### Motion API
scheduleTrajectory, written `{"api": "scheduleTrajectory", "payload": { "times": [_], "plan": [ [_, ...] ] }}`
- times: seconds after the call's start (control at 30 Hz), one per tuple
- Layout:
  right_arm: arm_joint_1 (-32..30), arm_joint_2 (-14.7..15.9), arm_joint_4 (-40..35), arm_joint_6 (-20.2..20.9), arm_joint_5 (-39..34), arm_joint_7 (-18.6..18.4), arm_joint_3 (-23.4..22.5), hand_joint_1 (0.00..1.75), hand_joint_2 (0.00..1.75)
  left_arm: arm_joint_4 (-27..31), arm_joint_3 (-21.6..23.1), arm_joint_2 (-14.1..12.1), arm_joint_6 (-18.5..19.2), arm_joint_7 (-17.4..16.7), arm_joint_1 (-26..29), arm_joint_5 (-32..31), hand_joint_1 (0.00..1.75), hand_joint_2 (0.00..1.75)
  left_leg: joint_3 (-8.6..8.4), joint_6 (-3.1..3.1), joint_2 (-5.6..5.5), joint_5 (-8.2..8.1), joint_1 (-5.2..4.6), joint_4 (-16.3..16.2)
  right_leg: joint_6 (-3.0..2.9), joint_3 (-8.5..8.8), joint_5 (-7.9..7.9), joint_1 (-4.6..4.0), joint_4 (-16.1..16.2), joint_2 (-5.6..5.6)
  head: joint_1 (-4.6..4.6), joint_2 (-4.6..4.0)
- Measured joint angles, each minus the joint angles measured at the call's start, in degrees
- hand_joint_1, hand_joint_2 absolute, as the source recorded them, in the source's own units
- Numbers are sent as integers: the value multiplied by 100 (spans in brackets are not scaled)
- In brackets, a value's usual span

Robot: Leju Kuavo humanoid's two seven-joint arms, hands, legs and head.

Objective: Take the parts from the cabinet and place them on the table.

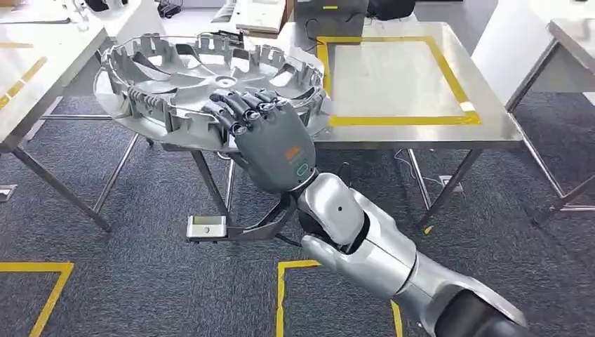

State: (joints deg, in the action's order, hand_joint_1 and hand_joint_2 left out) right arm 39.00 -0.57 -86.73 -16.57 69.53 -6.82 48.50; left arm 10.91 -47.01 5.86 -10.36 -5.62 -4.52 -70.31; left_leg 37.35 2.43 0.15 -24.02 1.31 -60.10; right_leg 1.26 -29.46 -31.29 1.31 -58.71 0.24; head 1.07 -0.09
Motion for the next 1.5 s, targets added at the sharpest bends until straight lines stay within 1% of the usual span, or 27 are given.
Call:
{"api": "scheduleTrajectory", "payload": {
  "times": [0.13,0.2,0.27,0.3,0.33,0.4,0.47,0.57,0.63,0.7,0.77,0.8,0.83,0.87,0.9,0.93,0.97,1.0,1.07,1.17,1.2,1.3,1.33,1.37,1.43,1.47,1.5],
  "plan": [
    [-6,-7,-4,-2,4,0,-2,175,175,6,0,-2,2,0,-12,-2,0,175,-87,-225,-29,-137,8,4,70,45,23,9,-107,-12,-63,0],
    [-8,-7,-4,-6,0,2,-2,175,175,7,-2,-9,0,0,-14,-2,0,175,-153,-302,-40,-203,-10,9,86,-382,-40,7,-826,-16,-94,0],
    [-19,-4,-4,-7,4,7,-2,175,175,7,0,-9,0,2,-19,-2,0,175,-230,-342,-57,-298,-41,9,82,-991,-387,-35,-1610,-13,-101,0],
    [-25,-4,-4,-7,4,7,-2,175,175,7,0,-9,0,0,-11,-4,0,175,-292,-351,-67,-355,-63,8,64,-1197,-497,-53,-1796,-13,-101,0],
    [-31,-4,-4,-7,4,7,-2,175,175,7,-2,-9,0,0,0,-2,0,175,-374,-354,-82,-416,-83,9,35,-1297,-467,-73,-1766,-13,-103,0],
    [-49,-2,-4,-2,4,0,-2,175,175,7,-2,-9,0,0,4,-7,0,175,-595,-366,-105,-563,-140,9,-105,-1211,6,-150,-1098,-7,-109,0],
    [-47,0,-2,-2,4,2,-11,175,175,2,0,4,2,0,17,-15,0,175,-675,-376,-106,-708,-160,37,-314,-1044,903,-250,-193,-11,-109,0],
    [-49,4,-4,-11,11,4,-22,175,175,0,-2,7,15,-4,-36,-26,0,175,-906,-266,-131,-803,-176,24,-306,-948,810,-292,-109,55,-90,0],
    [-36,-4,-13,-7,9,0,-22,175,175,2,-2,-6,17,-7,-47,-50,0,175,-890,-199,-115,-728,-186,-113,-365,-750,747,-254,-11,64,-103,0],
    [-29,-9,-15,4,11,-13,-24,175,175,4,0,9,15,-9,-59,-50,0,175,-599,-163,-88,-728,-169,-686,-419,-584,652,-225,47,46,-76,0],
    [-9,-15,-13,7,24,9,-24,175,175,4,0,7,15,-13,-65,-50,0,175,-79,-61,-82,-1056,-112,-1369,-414,-479,539,-216,46,45,-79,0],
    [-10,-15,-11,7,24,7,-24,175,175,4,0,-2,15,-13,-56,-50,0,175,156,-28,-78,-1255,-93,-1597,-402,-400,469,-208,46,51,-83,0],
    [-11,-15,-4,7,24,7,-24,175,175,4,0,-4,15,-22,-47,-50,0,175,275,-11,-73,-1303,-77,-1609,-383,-315,400,-193,46,61,-81,0],
    [-11,-15,4,13,24,7,-24,175,175,4,-2,-11,15,-22,-34,-50,0,175,308,1,-65,-1234,-63,-1446,-363,-216,344,-173,41,64,-79,0],
    [-14,-15,9,20,17,0,-24,175,175,4,-2,-15,17,-20,-33,-50,0,175,278,17,-56,-994,-50,-1108,-341,-111,267,-146,34,65,-83,0],
    [-15,-15,18,24,6,-9,-24,175,175,4,-2,-17,20,2,-30,-48,0,175,221,36,-43,-625,-38,-694,-316,-17,183,-124,25,65,-79,0],
    [-16,-15,33,24,0,2,-24,175,175,2,-2,-17,28,35,-17,-44,0,175,180,62,-29,-103,-15,-266,-280,43,103,-113,12,59,-79,0],
    [-19,-15,48,13,-7,7,-24,175,175,-20,-2,-13,53,59,18,-20,0,175,265,53,-1,270,-4,69,-236,71,17,-122,-84,66,-41,0],
    [-27,-15,61,13,-20,7,-24,175,175,-15,-4,-20,70,101,-4,-4,0,175,232,-103,-22,204,-38,-32,-142,19,-62,-132,-55,93,-72,0],
    [-26,-15,61,11,-61,-4,-24,175,175,-9,-4,-4,70,131,-3,7,0,175,187,-210,-17,144,-4,27,-41,61,-176,-108,-52,71,-90,0],
    [-15,-7,63,13,-61,0,-24,175,175,-7,-4,-11,68,157,-10,7,0,175,159,-258,-1,112,1,34,-9,-65,-278,-114,-300,50,-113,0],
    [-14,2,68,4,-61,4,-24,175,175,-7,-4,-15,68,162,-29,4,0,175,107,-317,47,25,-10,34,28,-925,-755,-98,-1663,47,-123,0],
    [-14,13,83,4,-61,4,-24,175,175,-7,-4,-15,68,160,-28,4,0,175,69,-314,64,-8,-11,32,32,-1117,-720,-98,-1887,47,-125,0],
    [-14,22,94,7,-70,-2,-24,175,175,-7,-4,-15,68,157,-23,4,0,175,15,-311,87,-47,-11,32,34,-1171,-528,-97,-1829,43,-122,0],
    [-6,31,103,15,-94,-4,-24,175,175,-9,-4,-11,68,149,-22,4,0,175,-119,-290,147,-139,-8,23,14,-932,181,-99,-999,-26,-125,0],
    [8,31,103,17,-103,-13,-24,175,175,-9,-4,-4,68,144,-26,4,0,175,-166,-268,174,-178,-13,19,-20,-761,513,-114,-486,-204,-131,0],
    [36,31,107,20,-109,-26,-24,175,175,-9,-4,-4,68,140,-32,4,0,175,-188,-236,194,-204,-44,0,-45,-707,561,-159,-232,-458,-131,0]
  ]
}}
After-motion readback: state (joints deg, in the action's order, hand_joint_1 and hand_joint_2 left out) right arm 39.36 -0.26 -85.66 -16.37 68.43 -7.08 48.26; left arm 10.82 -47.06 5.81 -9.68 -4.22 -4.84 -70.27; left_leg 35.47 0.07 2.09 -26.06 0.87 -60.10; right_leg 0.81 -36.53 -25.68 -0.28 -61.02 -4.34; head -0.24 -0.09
